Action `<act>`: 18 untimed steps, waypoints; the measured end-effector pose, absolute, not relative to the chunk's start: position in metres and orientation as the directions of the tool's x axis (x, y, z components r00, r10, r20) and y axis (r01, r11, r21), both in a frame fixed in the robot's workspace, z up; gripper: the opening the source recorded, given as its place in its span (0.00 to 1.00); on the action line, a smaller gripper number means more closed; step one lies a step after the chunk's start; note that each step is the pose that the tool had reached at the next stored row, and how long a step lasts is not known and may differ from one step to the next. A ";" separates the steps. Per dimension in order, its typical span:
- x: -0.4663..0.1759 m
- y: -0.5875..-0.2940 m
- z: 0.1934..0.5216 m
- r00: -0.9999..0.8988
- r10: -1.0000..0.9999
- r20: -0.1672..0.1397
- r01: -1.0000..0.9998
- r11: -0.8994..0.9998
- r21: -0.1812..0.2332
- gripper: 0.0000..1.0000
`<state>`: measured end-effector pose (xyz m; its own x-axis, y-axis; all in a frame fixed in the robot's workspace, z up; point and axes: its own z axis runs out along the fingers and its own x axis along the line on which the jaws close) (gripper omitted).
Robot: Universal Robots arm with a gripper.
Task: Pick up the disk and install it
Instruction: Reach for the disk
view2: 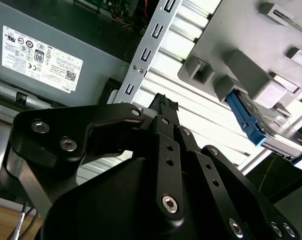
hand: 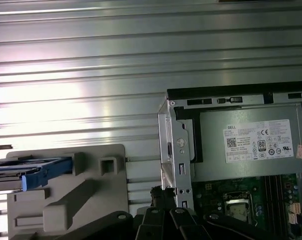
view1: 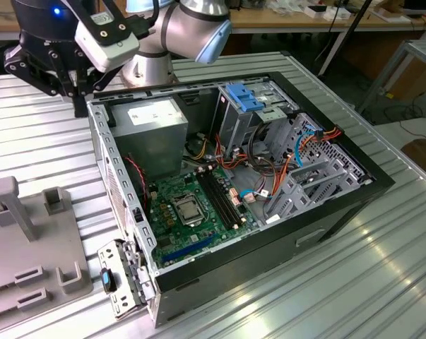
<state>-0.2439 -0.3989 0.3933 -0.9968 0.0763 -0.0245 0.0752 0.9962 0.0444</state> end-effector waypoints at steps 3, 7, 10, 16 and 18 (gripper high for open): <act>-0.249 -0.399 0.393 -0.997 0.076 -0.024 0.075 0.996 0.044 0.11; -0.257 -0.399 0.393 -0.997 0.067 -0.024 0.066 0.997 0.046 0.11; -0.259 -0.399 0.393 -0.998 0.051 -0.024 0.049 0.998 0.047 0.11; -0.264 -0.396 0.393 -1.000 0.017 -0.024 0.015 0.999 0.047 0.11; -0.268 -0.395 0.393 -1.000 0.015 -0.024 0.014 0.999 0.047 0.11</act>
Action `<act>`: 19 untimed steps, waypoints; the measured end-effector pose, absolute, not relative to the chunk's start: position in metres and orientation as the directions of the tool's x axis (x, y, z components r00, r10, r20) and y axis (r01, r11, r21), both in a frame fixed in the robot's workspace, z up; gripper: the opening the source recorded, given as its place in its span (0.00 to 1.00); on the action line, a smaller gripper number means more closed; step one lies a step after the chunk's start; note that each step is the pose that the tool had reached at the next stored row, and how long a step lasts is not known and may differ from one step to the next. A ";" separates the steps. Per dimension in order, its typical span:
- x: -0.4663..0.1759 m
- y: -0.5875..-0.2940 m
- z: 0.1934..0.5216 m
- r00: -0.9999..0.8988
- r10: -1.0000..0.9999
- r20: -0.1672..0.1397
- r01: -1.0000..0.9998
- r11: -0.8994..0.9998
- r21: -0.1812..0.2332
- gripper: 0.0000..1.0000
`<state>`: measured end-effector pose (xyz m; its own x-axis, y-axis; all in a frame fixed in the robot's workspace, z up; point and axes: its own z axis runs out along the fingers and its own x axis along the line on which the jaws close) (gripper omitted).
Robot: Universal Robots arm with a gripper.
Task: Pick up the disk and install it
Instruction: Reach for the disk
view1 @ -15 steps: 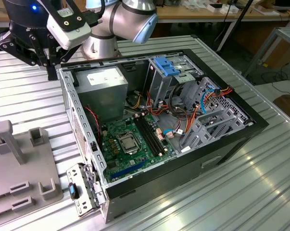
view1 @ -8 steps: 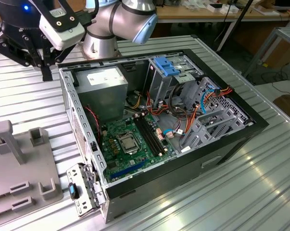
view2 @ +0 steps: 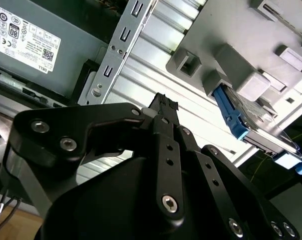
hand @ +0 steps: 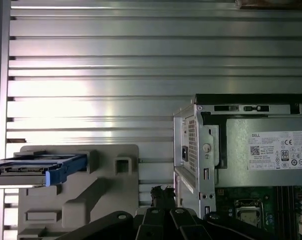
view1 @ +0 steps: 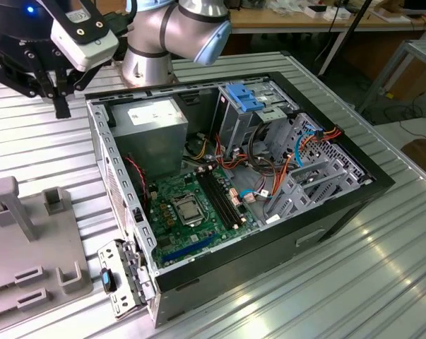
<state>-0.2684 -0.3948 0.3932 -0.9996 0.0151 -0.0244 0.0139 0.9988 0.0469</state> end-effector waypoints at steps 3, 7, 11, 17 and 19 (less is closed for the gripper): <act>-0.275 -0.393 0.393 -1.000 0.012 -0.024 0.011 0.999 0.047 0.11; -0.284 -0.392 0.393 -1.000 0.009 -0.024 0.008 0.999 0.047 0.11; -0.296 -0.391 0.393 -1.000 0.008 -0.024 0.007 0.999 0.047 0.11; -0.316 -0.391 0.393 -1.000 0.012 -0.024 0.011 0.999 0.047 0.11; -0.321 -0.391 0.393 -1.000 0.012 -0.024 0.011 0.999 0.047 0.11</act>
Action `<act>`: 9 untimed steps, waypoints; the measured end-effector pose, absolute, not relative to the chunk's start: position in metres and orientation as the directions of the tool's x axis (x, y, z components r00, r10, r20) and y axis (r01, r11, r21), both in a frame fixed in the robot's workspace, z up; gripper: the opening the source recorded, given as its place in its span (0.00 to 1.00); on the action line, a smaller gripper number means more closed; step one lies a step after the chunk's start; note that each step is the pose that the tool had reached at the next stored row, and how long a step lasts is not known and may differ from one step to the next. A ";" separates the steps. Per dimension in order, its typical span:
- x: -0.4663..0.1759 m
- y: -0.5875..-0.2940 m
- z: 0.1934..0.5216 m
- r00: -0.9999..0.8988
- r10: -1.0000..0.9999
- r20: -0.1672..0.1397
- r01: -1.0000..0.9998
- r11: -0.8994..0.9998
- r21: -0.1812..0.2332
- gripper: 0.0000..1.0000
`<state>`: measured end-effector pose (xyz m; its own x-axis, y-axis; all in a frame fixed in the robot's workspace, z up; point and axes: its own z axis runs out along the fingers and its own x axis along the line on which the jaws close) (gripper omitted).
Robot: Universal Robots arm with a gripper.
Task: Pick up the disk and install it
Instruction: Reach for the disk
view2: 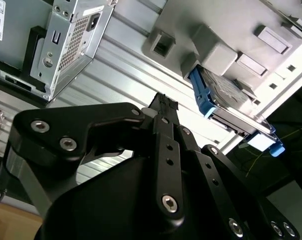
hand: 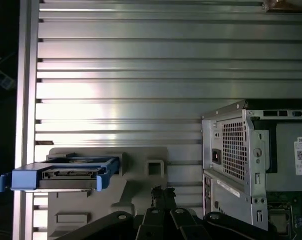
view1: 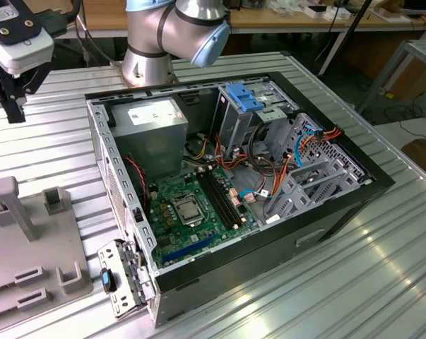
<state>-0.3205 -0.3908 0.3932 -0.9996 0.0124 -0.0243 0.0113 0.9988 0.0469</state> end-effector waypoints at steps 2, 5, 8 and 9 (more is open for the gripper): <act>-0.325 -0.391 0.393 -1.000 0.013 -0.024 0.011 0.999 0.047 0.11; -0.333 -0.391 0.393 -1.000 0.013 -0.024 0.012 0.999 0.047 0.11; -0.341 -0.391 0.393 -1.000 0.013 -0.024 0.012 0.999 0.047 0.11; -0.344 -0.391 0.393 -1.000 0.013 -0.024 0.012 0.999 0.047 0.11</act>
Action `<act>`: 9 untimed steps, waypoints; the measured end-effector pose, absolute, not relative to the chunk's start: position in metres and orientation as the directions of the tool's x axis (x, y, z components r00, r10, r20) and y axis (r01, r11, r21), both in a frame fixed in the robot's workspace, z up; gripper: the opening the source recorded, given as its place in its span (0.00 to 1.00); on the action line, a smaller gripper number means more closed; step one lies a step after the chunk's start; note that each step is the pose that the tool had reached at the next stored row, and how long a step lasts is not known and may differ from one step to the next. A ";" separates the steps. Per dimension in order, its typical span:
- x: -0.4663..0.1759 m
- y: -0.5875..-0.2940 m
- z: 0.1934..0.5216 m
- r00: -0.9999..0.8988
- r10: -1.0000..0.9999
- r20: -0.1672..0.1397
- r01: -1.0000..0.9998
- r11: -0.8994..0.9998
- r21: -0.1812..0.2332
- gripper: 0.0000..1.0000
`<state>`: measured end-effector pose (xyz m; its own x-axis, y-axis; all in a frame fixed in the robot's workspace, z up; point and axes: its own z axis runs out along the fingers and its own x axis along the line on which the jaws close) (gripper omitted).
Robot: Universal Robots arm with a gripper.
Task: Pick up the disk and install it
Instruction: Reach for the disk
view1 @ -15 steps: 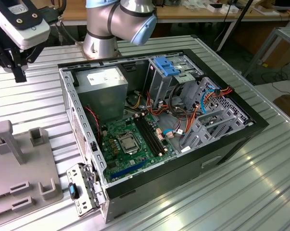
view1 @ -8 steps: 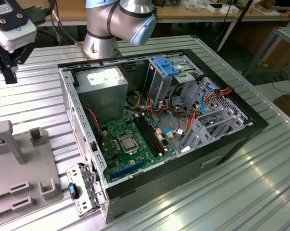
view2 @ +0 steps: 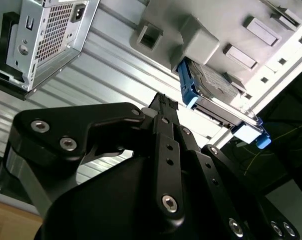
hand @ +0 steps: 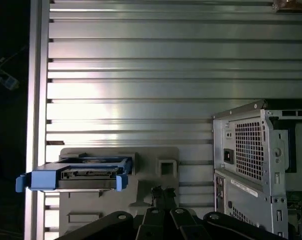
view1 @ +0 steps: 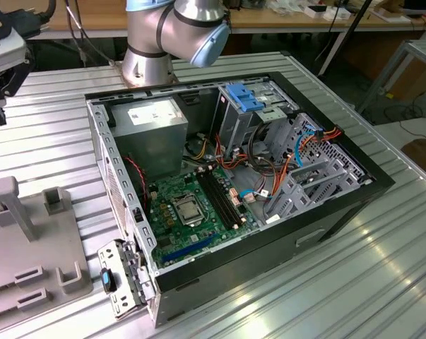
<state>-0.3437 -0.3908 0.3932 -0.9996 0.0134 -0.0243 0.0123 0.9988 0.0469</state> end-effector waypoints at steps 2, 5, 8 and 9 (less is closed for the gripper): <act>-0.351 -0.391 0.393 -1.000 0.014 -0.024 0.012 0.999 0.047 0.11; -0.362 -0.391 0.393 -1.000 0.014 -0.024 0.013 0.999 0.047 0.11; -0.370 -0.391 0.393 -1.000 0.014 -0.024 0.013 0.999 0.047 0.11; -0.372 -0.391 0.393 -1.000 0.014 -0.024 0.013 0.999 0.047 0.11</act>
<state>-0.3721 -0.3908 0.3932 -0.9996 0.0142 -0.0243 0.0130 0.9988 0.0468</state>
